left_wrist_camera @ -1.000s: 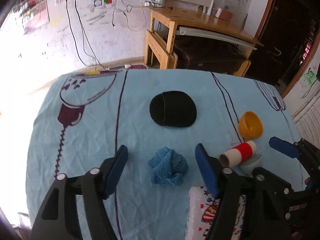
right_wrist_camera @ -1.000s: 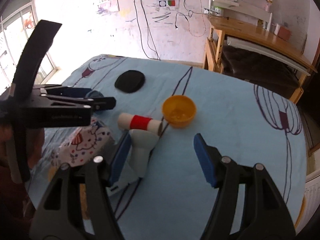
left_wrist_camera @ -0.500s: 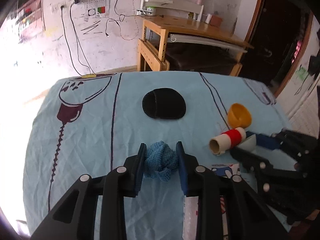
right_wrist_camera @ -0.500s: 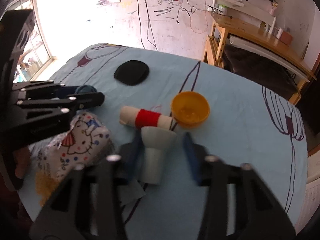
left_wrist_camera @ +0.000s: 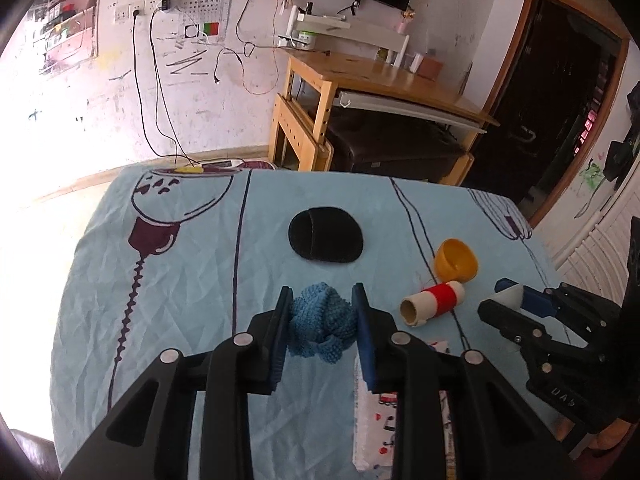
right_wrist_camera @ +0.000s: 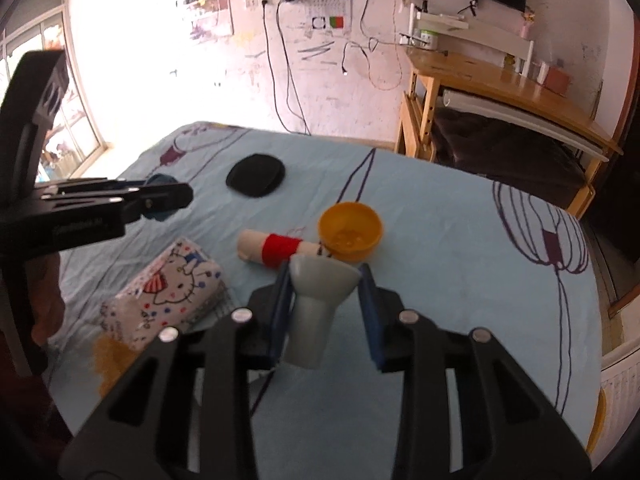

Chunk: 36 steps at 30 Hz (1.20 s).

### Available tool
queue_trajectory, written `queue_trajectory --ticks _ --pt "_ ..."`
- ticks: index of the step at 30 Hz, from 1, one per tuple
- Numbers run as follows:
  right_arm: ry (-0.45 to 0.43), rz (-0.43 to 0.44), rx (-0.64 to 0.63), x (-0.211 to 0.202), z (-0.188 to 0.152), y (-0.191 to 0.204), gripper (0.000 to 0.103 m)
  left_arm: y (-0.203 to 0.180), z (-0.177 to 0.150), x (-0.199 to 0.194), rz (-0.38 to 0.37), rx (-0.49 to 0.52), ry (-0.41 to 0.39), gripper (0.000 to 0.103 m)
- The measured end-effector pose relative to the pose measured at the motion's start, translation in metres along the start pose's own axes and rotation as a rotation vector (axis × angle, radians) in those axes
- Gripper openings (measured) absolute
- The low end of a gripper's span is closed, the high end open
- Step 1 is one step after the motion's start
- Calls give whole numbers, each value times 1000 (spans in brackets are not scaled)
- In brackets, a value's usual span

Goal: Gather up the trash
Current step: 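Carry the cloth and cup to the wastebasket and open both tools over it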

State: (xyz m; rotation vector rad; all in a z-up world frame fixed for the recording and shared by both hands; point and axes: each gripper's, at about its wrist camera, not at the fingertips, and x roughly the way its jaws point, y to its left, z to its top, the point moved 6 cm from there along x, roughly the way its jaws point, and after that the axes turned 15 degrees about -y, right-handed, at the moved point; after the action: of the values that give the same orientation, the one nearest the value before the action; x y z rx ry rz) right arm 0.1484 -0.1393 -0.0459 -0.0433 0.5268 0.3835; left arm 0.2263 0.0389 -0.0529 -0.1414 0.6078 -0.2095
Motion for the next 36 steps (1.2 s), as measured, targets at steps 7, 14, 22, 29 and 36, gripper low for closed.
queue_trajectory --ticks 7,14,22,29,36 --pt "-53 -15 46 -23 3 -23 31 -24 11 -20 -14 38 -37 25" --pt "-118 -50 120 -54 3 -62 31 -78 22 -32 -63 109 -65 25" --pt "-189 -114 200 -95 -8 -118 31 -147 25 -34 -128 183 -72 25" --pt "-243 -196 277 -137 -24 -180 31 -210 22 -28 -188 230 -58 25" --pt "-272 -298 348 -171 -42 -242 31 -287 9 -13 -278 253 -4 25"
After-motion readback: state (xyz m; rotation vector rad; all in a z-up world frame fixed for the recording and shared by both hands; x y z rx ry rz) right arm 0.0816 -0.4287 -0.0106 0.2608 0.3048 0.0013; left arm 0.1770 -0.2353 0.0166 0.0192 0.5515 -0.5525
